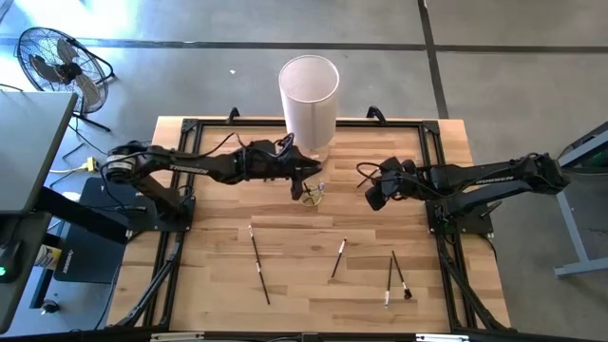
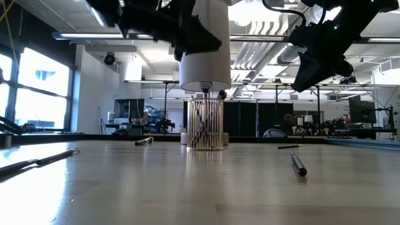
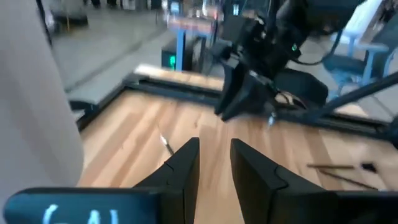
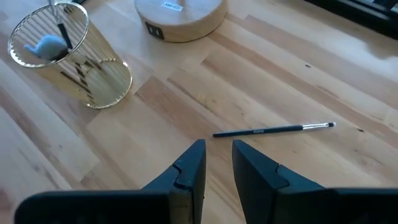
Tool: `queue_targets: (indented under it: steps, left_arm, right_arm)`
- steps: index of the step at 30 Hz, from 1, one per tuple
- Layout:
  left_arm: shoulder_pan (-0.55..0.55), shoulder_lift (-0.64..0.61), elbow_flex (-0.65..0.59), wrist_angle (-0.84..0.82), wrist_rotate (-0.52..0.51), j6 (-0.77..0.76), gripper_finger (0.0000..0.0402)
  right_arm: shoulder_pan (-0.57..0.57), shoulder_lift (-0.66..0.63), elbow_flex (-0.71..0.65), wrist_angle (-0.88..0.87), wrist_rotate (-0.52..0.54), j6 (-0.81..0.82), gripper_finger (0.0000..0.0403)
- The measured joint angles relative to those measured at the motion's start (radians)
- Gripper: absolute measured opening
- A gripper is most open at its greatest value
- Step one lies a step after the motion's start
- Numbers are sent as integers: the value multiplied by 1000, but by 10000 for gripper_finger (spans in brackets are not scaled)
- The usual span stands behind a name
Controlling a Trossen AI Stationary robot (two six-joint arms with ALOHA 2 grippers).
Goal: Put items in baskets/containers
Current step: Put the black brow brush into the gold pen organizer
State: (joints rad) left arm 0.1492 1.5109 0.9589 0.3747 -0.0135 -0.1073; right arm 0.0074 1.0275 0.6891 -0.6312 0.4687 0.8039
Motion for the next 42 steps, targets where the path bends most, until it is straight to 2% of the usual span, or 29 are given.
queue_targets:
  steps: [6,10,12,17,19,23,29,31,33,36,42]
  left_arm:
    - [-90,3,272,-586,-88,-49,74]
    - [-155,20,417,-920,-142,-270,59]
    - [-186,22,443,-1056,-151,-347,48]
    - [-275,10,427,-1254,-155,-446,6]
    - [-309,5,394,-1265,-159,-455,6]
    - [-370,-8,294,-1251,-178,-473,2]
    - [-434,-112,112,-1127,-176,-466,1]
    - [-458,-176,49,-1074,-189,-467,1]
    - [-480,-246,-12,-1052,-216,-470,1]
    - [-498,-337,-83,-1008,-236,-468,0]
    - [-497,-434,-129,-1002,-242,-426,0]
  right_arm:
    - [0,0,0,0,-19,0,74]
    - [0,0,0,0,-85,-3,74]
    - [0,0,0,0,-128,-19,74]
    - [7,0,0,4,-251,13,71]
    - [35,0,0,20,-258,52,60]
    - [134,0,0,69,-234,140,9]
    - [307,18,8,220,-160,321,2]
    - [359,64,46,212,-114,382,2]
    - [402,127,112,166,-88,429,1]
    - [444,258,252,11,-109,487,1]
    - [529,533,568,-397,-282,683,1]
